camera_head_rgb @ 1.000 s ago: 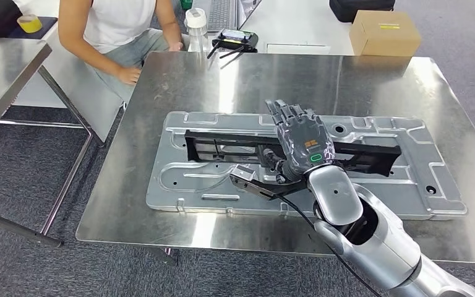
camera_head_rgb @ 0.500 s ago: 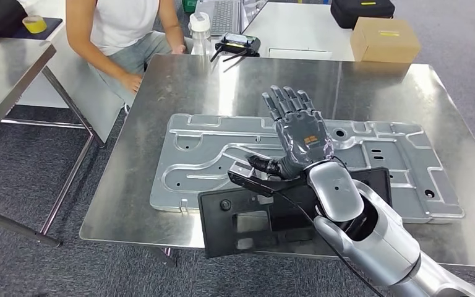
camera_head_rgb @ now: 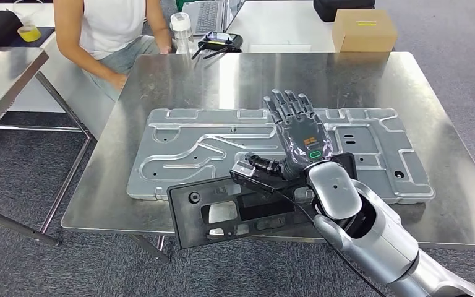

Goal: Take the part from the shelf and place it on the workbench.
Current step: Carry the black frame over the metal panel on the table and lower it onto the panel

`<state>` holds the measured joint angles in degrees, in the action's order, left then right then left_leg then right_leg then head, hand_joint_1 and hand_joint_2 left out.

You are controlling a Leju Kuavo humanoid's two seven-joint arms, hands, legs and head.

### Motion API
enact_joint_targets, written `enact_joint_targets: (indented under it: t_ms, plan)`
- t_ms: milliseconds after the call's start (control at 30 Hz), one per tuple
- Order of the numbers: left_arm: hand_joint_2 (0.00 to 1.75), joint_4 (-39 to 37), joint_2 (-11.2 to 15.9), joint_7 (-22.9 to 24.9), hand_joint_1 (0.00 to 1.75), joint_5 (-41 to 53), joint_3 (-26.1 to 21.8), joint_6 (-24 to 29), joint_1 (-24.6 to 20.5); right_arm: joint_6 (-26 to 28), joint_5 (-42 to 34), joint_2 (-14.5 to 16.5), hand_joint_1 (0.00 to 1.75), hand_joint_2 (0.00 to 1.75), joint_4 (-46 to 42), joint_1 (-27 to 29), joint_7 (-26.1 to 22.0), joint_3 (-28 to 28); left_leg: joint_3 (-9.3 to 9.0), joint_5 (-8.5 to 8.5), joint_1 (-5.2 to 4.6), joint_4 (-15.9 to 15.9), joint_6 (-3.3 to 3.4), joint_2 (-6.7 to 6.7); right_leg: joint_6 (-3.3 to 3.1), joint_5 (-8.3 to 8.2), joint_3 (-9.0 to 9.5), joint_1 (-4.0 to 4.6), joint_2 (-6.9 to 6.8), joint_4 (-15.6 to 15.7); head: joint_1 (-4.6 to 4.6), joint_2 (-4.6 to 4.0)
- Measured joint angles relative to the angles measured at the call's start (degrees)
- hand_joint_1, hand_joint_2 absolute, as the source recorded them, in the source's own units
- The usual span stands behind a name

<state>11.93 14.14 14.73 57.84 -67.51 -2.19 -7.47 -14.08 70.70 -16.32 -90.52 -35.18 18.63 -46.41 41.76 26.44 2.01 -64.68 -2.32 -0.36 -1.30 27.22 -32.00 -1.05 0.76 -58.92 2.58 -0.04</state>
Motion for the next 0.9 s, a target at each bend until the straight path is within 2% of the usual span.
enact_joint_targets:
  t_ms: [33,67,100,133,167,200,267,333,400,433,467,500,567,600,633,667,733,767,800,867,900]
  plan:
    - [0.00,0.0,0.0,0.1,0.00,0.0,0.0,0.0,-0.1,0.0,-0.1,0.0,0.00,0.00,0.1,0.1,-0.1,0.0,1.01,2.61,-0.13,-4.0,0.07,0.05,-0.26,-0.41,-0.57,0.26,-0.05,0.0,0.11,0.00]
    - [0.00,0.0,0.0,0.1,0.00,0.0,0.0,0.0,-0.1,0.0,-0.1,0.0,0.00,0.00,0.2,0.2,-0.1,0.0,1.62,4.27,-0.29,-7.3,0.22,0.05,-0.43,-0.80,-1.15,0.55,-0.09,-0.1,0.17,0.00]
    - [0.00,0.0,0.0,0.1,0.00,-0.1,0.0,0.0,-0.2,0.0,-0.2,0.0,0.00,0.00,0.4,0.2,-0.1,0.0,1.41,4.81,-0.53,-9.0,0.49,0.05,-0.58,-1.18,-1.71,0.87,-0.13,-0.1,0.19,0.00]
    - [0.00,0.0,0.0,0.1,0.00,-0.1,0.0,0.0,-0.2,0.0,-0.2,0.0,0.00,0.00,0.5,0.3,-0.1,0.0,0.15,4.29,-0.78,-8.6,0.90,0.05,-0.70,-1.50,-2.20,1.19,-0.13,-0.2,0.20,0.00]
    - [0.00,0.0,0.0,0.1,0.00,-0.2,0.0,0.0,-0.2,0.1,-0.2,0.0,0.00,0.00,0.5,0.3,-0.1,0.0,-2.14,3.10,-1.11,-6.2,1.46,0.04,-0.79,-1.78,-2.57,1.50,-0.13,-0.3,0.20,0.00]
    - [0.00,0.0,0.0,0.2,0.00,-0.3,0.0,0.1,-0.2,0.1,-0.2,0.0,0.00,0.00,0.6,0.3,-0.1,0.0,-4.99,2.17,-1.52,-2.3,2.23,0.02,-0.85,-2.00,-2.82,1.77,-0.13,-0.3,0.20,0.00]
    - [0.00,0.0,0.2,0.2,0.00,-0.4,0.0,0.1,-0.4,0.2,-0.3,0.0,0.00,0.00,0.6,0.2,-0.1,0.0,-9.57,1.67,-2.18,4.5,3.48,0.00,-0.72,-2.47,-3.04,1.99,-0.26,-0.2,0.05,0.00]
    - [0.00,0.0,0.5,0.2,0.00,-0.4,0.0,0.2,-0.5,0.3,-0.3,0.1,0.00,0.00,0.6,0.2,-0.1,0.0,-10.93,1.64,-2.70,6.8,3.99,-0.02,-0.20,-3.06,-3.13,1.67,-0.38,0.1,-0.06,0.00]
    - [0.00,0.0,0.6,0.3,0.00,-0.4,0.0,0.3,-0.5,0.3,-0.3,0.2,0.00,0.00,0.6,0.2,-0.1,0.0,-11.01,0.43,-2.84,7.8,4.23,0.10,0.52,-3.51,-3.22,1.40,-0.37,0.2,-0.01,0.00]
    - [0.00,0.0,0.6,0.3,0.00,-0.4,0.0,0.4,-0.6,0.4,-0.3,0.2,0.00,0.00,0.6,0.2,-0.1,0.0,-11.03,-0.22,-2.71,8.6,4.33,0.22,0.88,-3.10,-3.43,1.40,-0.36,0.0,-0.03,0.00]
    - [0.00,0.0,0.6,0.4,0.00,-0.5,0.0,0.5,-0.6,0.6,-0.3,0.2,0.00,0.00,0.6,0.2,-0.1,0.0,-10.92,-0.94,-2.50,9.3,4.48,0.38,1.19,-1.86,-3.87,1.44,-0.36,-1.0,-0.15,0.00]
    - [0.00,0.0,0.5,0.5,0.00,-0.5,0.0,0.5,-0.6,0.8,-0.3,0.2,0.00,0.00,0.6,0.2,-0.1,0.0,-10.67,-1.54,-2.30,9.8,4.53,0.55,1.44,0.07,-4.58,1.40,-0.37,-3.0,-0.29,0.00]
    - [0.00,0.0,0.3,0.6,0.00,-0.4,0.0,0.9,-0.6,1.7,-0.3,0.2,0.00,0.00,0.7,0.4,0.1,0.0,-9.48,-2.31,-2.26,9.6,4.68,0.72,1.93,4.72,-6.65,1.08,-0.40,-9.6,-0.50,0.00]
    - [0.00,0.0,0.3,0.6,0.00,-0.3,0.0,1.1,-0.6,2.5,-0.2,0.2,0.00,0.00,0.7,0.7,0.3,0.0,-8.69,-2.67,-2.22,9.3,4.59,0.77,2.21,6.01,-7.30,0.84,-0.43,-12.6,-0.54,0.00]
    - [0.00,0.0,0.2,0.6,0.00,-0.1,0.0,1.3,-0.6,3.5,0.0,0.2,0.00,0.00,0.7,1.1,0.6,0.1,-7.86,-3.01,-2.15,9.0,4.47,0.80,2.49,6.28,-7.26,0.57,-0.46,-14.3,-0.53,0.00]
    - [0.00,0.0,0.2,0.6,0.00,0.1,0.0,1.5,-0.5,4.5,0.2,0.2,0.00,0.00,0.7,1.5,0.9,0.3,-7.03,-3.31,-2.04,8.6,4.28,0.81,2.75,5.35,-6.24,0.31,-0.50,-13.8,-0.55,0.00]
    - [0.00,0.0,0.2,0.5,0.00,0.3,0.0,1.7,-0.5,6.4,0.6,0.3,0.00,0.00,0.5,1.9,1.2,0.7,-5.55,-3.69,-1.80,7.5,3.85,0.80,3.18,2.67,-1.83,-0.11,-0.59,-7.4,-0.56,0.00]
    - [0.00,0.0,0.2,0.5,0.00,0.3,0.0,1.8,-0.5,7.4,0.7,0.4,0.00,0.00,0.3,2.1,1.1,1.1,-4.87,-3.86,-1.78,7.0,3.55,0.80,3.14,2.08,0.22,-0.03,-0.56,-3.9,-0.56,0.00]
    - [0.00,0.0,0.2,0.5,0.00,0.4,0.0,1.9,-0.5,8.5,0.7,0.6,0.00,0.00,0.0,2.4,1.0,1.6,-4.39,-4.13,-1.78,6.7,3.25,0.79,2.91,1.92,1.52,0.07,-0.56,-1.5,-0.51,0.00]
    - [0.00,0.0,0.2,0.5,0.00,0.6,0.0,2.4,-0.4,10.6,0.2,1.0,0.00,0.00,-0.5,3.3,0.6,2.9,-3.90,-4.99,-1.83,6.6,2.56,0.69,2.14,1.84,1.83,0.49,-0.47,0.0,-0.42,0.00]
    - [0.00,0.0,0.3,0.5,0.00,0.8,0.0,2.7,-0.3,11.2,0.0,1.1,0.00,0.00,-0.6,3.7,0.3,3.4,-3.76,-5.43,-1.81,6.8,2.24,0.62,1.73,1.40,1.46,0.41,-0.51,0.0,-0.42,0.00]
